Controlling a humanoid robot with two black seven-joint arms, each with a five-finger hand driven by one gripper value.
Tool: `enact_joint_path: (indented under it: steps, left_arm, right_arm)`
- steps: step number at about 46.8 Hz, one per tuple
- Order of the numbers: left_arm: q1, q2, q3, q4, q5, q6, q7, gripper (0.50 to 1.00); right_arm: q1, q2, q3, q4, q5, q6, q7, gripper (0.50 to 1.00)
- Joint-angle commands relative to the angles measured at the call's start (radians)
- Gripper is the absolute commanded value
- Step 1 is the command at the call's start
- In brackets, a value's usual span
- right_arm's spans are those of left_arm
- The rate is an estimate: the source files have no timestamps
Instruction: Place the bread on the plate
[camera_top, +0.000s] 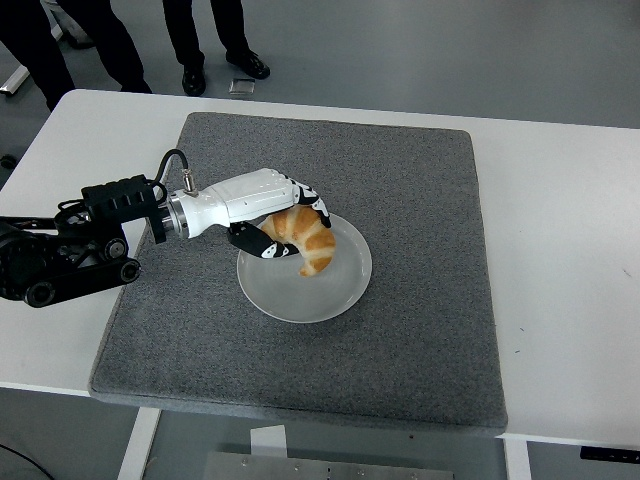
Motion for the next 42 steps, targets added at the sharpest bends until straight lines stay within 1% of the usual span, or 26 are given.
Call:
enact_joint_path:
  steps: [1, 21, 42]
  left_arm:
    - [0.007, -0.020, 0.001, 0.011, 0.001, 0.002, -0.001, 0.500]
    - [0.056, -0.042, 0.001, 0.027, -0.001, 0.010, 0.001, 0.500]
    - [0.077, -0.037, -0.005, 0.027, -0.016, 0.013, 0.001, 0.500]
  right_arm:
    - [0.000, 0.000, 0.000, 0.000, 0.000, 0.000, 0.001, 0.952]
    - [0.000, 0.000, 0.000, 0.000, 0.000, 0.000, 0.000, 0.952]
    - [0.000, 0.000, 0.000, 0.000, 0.000, -0.002, 0.001, 0.952]
